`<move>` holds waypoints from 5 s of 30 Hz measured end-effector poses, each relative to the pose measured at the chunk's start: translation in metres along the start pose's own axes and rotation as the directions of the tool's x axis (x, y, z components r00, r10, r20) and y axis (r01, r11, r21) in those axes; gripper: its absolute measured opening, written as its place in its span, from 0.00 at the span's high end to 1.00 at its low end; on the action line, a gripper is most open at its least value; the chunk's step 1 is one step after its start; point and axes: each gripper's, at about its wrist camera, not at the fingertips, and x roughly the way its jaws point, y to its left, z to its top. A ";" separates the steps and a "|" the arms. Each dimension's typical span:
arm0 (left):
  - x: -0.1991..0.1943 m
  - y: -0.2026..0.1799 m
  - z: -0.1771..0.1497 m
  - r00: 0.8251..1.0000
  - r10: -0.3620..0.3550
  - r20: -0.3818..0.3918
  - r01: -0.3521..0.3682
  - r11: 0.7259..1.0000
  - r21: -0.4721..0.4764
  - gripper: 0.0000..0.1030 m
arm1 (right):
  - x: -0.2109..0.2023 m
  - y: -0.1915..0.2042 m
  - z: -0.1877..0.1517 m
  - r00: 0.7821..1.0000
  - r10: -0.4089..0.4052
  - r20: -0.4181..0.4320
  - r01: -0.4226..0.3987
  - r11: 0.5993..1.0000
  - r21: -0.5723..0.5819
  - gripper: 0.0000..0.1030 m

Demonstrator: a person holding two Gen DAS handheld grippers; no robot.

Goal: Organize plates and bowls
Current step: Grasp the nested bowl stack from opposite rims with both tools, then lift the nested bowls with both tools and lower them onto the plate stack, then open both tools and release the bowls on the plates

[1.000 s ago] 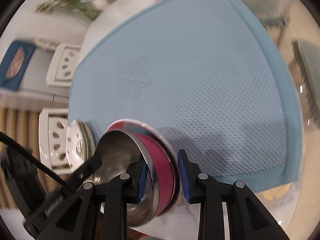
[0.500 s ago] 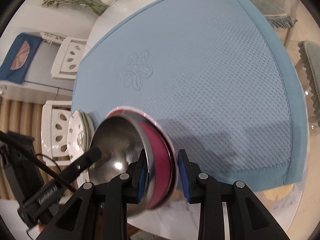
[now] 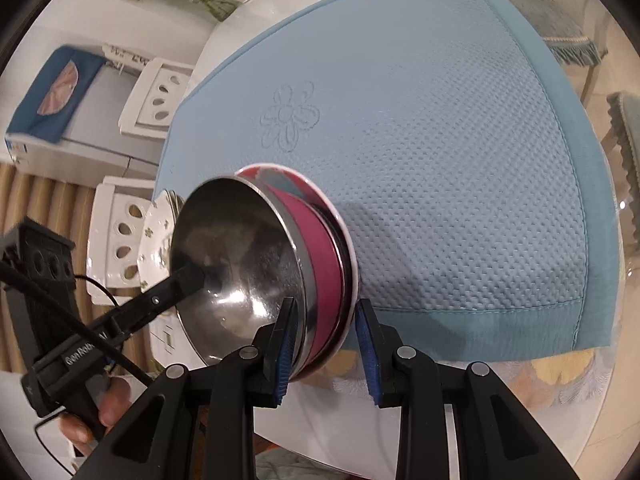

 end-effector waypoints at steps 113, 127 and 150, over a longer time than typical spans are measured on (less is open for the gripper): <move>-0.114 0.284 0.066 0.961 -0.250 0.120 0.264 0.958 -0.113 0.57 | 0.171 0.273 0.049 0.999 -0.050 0.008 0.050 0.996 -0.070 0.47; -0.193 0.223 0.034 0.941 0.022 0.339 -0.086 0.981 0.174 0.48 | 0.093 0.337 -0.016 0.941 -0.220 0.258 0.289 0.918 -0.271 0.45; -0.239 0.177 -0.097 0.911 0.224 0.346 -0.285 0.949 0.135 0.42 | 0.041 0.329 -0.164 0.847 -0.439 0.298 0.496 0.856 -0.149 0.44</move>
